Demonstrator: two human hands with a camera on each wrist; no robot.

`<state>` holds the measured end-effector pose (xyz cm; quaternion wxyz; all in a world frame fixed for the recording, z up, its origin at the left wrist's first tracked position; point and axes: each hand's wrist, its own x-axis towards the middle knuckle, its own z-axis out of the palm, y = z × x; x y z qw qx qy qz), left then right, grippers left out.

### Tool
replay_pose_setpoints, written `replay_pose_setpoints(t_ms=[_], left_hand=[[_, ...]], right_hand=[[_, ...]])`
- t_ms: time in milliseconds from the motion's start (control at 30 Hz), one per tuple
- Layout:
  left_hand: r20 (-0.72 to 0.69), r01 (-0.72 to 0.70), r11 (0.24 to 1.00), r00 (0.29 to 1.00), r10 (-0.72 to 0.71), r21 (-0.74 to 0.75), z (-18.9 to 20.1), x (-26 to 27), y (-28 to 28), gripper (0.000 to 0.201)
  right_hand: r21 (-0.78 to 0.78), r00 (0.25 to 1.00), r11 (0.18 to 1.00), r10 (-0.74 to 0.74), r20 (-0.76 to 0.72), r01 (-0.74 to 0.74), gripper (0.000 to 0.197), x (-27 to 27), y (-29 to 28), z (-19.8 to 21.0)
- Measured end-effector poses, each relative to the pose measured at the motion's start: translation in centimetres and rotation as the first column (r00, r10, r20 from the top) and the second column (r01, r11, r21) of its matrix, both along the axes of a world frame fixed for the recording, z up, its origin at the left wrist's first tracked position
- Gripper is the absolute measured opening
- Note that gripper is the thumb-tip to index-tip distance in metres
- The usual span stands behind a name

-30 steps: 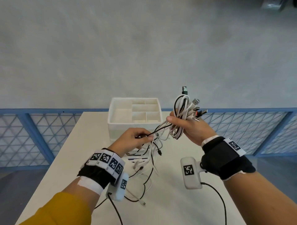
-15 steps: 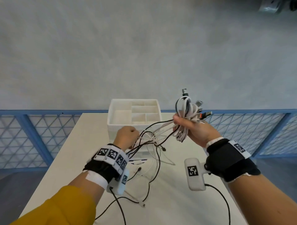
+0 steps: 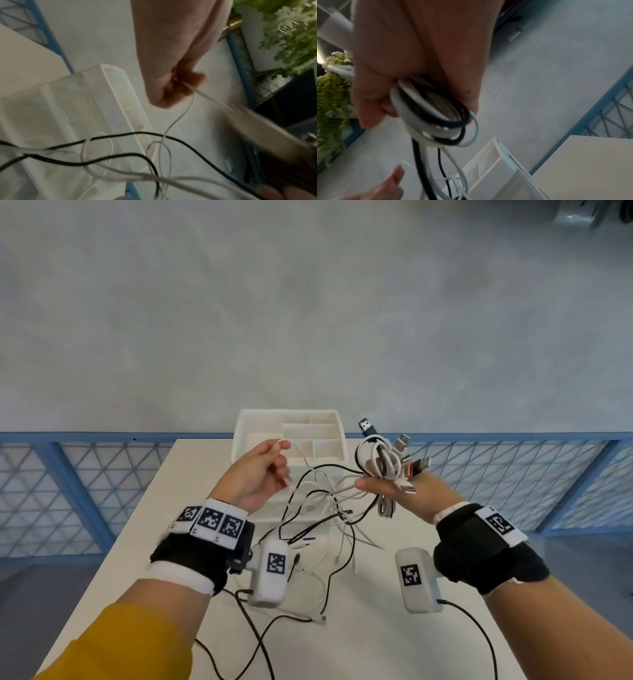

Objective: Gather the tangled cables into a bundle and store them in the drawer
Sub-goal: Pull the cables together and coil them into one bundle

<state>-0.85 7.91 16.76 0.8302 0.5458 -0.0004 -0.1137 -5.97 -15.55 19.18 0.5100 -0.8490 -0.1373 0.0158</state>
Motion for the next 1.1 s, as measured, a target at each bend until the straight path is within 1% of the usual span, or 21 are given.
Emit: replay_pose_setpoints(t_ms=[67, 100, 167, 200, 267, 300, 333, 367, 433, 467, 500, 533, 567, 633, 667, 767, 867, 933, 1000, 1067, 1100], left_hand=[[0.059, -0.106, 0.981, 0.993, 0.097, 0.163, -0.4, 0.3, 0.9, 0.026], [0.129, -0.168, 0.936, 0.983, 0.134, 0.311, -0.8, 0.4, 1.5, 0.026], [0.263, -0.246, 0.751, 0.96, 0.1, 0.613, -2.1, 0.3, 2.5, 0.025], [0.27, -0.206, 0.661, 0.963, 0.005, 0.722, -2.8, 0.2, 2.6, 0.023], [0.141, 0.005, 0.515, 0.96, -0.243, 0.857, -3.5, -0.4, 2.0, 0.02], [0.074, 0.08, 0.46, 0.949, -0.308, 0.884, -3.6, -0.6, 1.4, 0.022], [0.068, 0.082, 0.448, 0.949, -0.308, 0.89, -3.5, -0.7, 0.9, 0.023], [0.121, 0.027, 0.488, 0.955, -0.271, 0.873, -3.2, -0.7, 0.4, 0.023], [0.268, -0.076, 0.626, 0.938, -0.22, 0.776, -2.2, -0.9, -0.9, 0.033], [0.308, -0.052, 0.682, 0.916, -0.259, 0.729, -1.7, -0.9, -1.5, 0.042], [0.319, 0.013, 0.71, 0.887, -0.333, 0.704, -1.2, -1.0, -2.3, 0.047], [0.309, 0.086, 0.701, 0.855, -0.416, 0.708, -0.9, -1.2, -3.0, 0.046], [0.291, 0.139, 0.666, 0.821, -0.492, 0.733, -0.7, -1.4, -3.6, 0.039], [0.242, 0.16, 0.56, 0.781, -0.576, 0.813, -0.9, -1.4, -4.2, 0.02], [0.23, 0.154, 0.54, 0.784, -0.576, 0.827, -1.2, -1.3, -4.2, 0.011], [0.257, 0.097, 0.598, 0.84, -0.478, 0.796, -2.2, -0.8, -3.6, 0.013], [0.335, 0.052, 0.7, 0.851, -0.404, 0.713, -2.5, -0.5, -2.6, 0.01], [0.323, 0.06, 0.835, 0.905, -0.277, 0.547, -2.9, -0.6, -1.4, 0.009], [0.239, 0.143, 0.963, 0.951, -0.198, 0.229, -3.7, -0.6, 0.1, 0.028], [0.174, 0.233, 0.97, 0.96, -0.219, -0.067, -4.5, -0.4, 1.2, 0.043], [0.156, 0.255, 0.955, 0.96, -0.232, -0.154, -4.8, -0.3, 1.4, 0.046]], right_hand=[[0.033, 0.999, 0.998, -0.052, 0.003, 0.051, 0.009, 0.0, -0.5, 0.3], [0.06, 0.996, 0.994, -0.089, 0.0, 0.089, 0.01, 0.0, -0.8, 0.5], [0.067, 0.995, 0.993, -0.098, 0.016, 0.097, 0.024, 0.3, -1.3, 0.6], [0.056, 0.996, 0.995, -0.088, 0.023, 0.087, 0.027, 0.4, -1.5, 0.7], [0.058, 0.997, 0.996, -0.073, 0.007, 0.073, 0.022, 0.4, -1.4, 0.7], [0.063, 0.998, 0.996, -0.068, -0.006, 0.068, 0.018, 0.5, -1.3, 0.7], [0.056, 0.999, 0.997, -0.051, -0.017, 0.051, 0.015, 0.4, -1.1, 0.8], [0.039, 1.0, 0.999, -0.01, -0.019, 0.011, 0.015, 0.4, -0.8, 0.9], [0.046, 0.996, 0.995, 0.091, -0.012, -0.091, 0.013, 0.4, -0.4, 1.1], [0.077, 0.99, 0.988, 0.137, -0.017, -0.135, 0.011, 0.6, -0.3, 1.1], [0.112, 0.985, 0.98, 0.169, -0.023, -0.165, 0.009, 0.6, -0.2, 1.2], [0.146, 0.982, 0.973, 0.184, -0.029, -0.178, 0.008, 0.5, 0.0, 1.4], [0.17, 0.981, 0.968, 0.193, -0.031, -0.185, 0.009, 0.4, 0.1, 1.6], [0.199, 0.977, 0.958, 0.214, -0.015, -0.207, 0.01, 0.3, -0.3, 1.8], [0.205, 0.978, 0.957, 0.21, -0.003, -0.205, 0.009, 0.3, -0.5, 1.9], [0.29, 0.996, 0.954, 0.086, -0.007, -0.08, 0.012, 0.5, -1.4, 1.4], [0.431, 0.997, 0.899, 0.079, -0.002, -0.071, 0.018, 0.7, -1.6, 1.0], [0.445, 0.997, 0.892, 0.077, 0.022, -0.079, 0.026, 0.7, -1.8, 1.5], [0.421, 0.995, 0.901, 0.083, 0.063, -0.101, 0.034, 0.9, -2.2, 1.8], [0.403, 0.992, 0.909, 0.074, 0.097, -0.107, 0.036, 0.9, -2.2, 1.8], [0.396, 0.992, 0.912, 0.072, 0.105, -0.108, 0.035, 1.0, -2.1, 1.7]])
